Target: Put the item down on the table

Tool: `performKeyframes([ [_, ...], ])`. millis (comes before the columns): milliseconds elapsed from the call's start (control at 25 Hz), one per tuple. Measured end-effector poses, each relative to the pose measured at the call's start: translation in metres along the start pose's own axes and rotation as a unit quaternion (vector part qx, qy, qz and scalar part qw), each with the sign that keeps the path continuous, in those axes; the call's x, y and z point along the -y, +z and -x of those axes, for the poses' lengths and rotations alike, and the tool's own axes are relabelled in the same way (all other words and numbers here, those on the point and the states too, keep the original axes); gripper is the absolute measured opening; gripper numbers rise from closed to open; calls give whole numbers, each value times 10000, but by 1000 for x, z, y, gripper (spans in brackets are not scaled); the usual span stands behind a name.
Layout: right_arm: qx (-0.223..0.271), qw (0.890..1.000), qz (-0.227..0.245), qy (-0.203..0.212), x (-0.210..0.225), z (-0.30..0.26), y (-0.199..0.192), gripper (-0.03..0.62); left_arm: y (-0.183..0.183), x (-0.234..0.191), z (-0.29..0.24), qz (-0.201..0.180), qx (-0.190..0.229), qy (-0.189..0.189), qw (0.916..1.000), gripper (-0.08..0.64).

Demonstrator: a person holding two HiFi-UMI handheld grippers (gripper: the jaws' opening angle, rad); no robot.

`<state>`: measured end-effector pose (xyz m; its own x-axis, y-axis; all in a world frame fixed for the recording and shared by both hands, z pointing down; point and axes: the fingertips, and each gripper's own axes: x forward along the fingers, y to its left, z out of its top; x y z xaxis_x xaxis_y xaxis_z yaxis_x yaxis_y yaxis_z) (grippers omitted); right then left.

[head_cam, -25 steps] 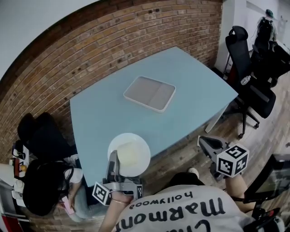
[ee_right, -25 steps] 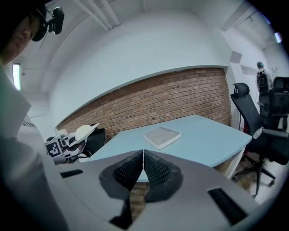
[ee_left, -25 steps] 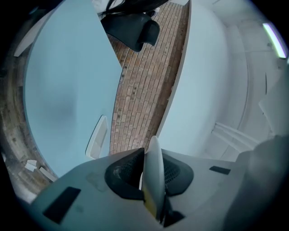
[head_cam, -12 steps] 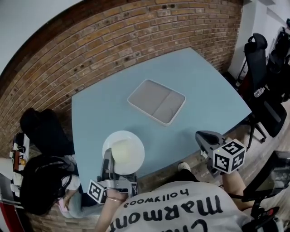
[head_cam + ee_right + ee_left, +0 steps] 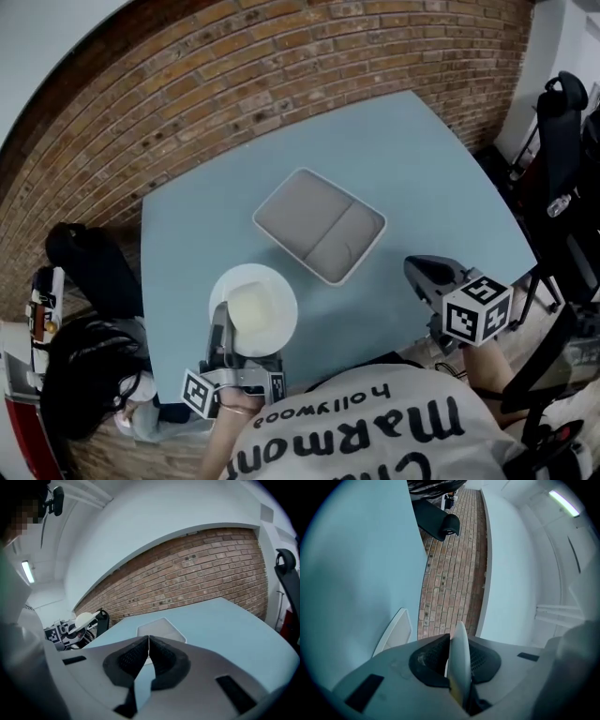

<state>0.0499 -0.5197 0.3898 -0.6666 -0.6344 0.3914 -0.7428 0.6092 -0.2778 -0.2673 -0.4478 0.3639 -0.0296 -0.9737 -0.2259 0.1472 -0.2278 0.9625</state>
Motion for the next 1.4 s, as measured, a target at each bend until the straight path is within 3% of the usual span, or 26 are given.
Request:
performKeyframes([
  [360, -433, 9976, 159, 523, 45, -36, 5, 11, -37, -40, -25, -131, 330, 348, 9988, 37],
  [560, -731, 9934, 365, 799, 57, -60, 9, 11, -58, -65, -41, -489, 324, 629, 9963, 37],
  [760, -956, 9891, 323, 1075, 53, -83, -7, 11, -57, -95, -54, -594, 388, 871, 9937, 37],
  [1240, -912, 9877, 344, 1221, 55, -128, -16, 11, -68, -158, -74, -662, 174, 1536, 9858, 37],
  [1400, -857, 9876, 292, 1283, 60, -133, -17, 11, -80, -177, -74, -868, 17, 1932, 9773, 37],
])
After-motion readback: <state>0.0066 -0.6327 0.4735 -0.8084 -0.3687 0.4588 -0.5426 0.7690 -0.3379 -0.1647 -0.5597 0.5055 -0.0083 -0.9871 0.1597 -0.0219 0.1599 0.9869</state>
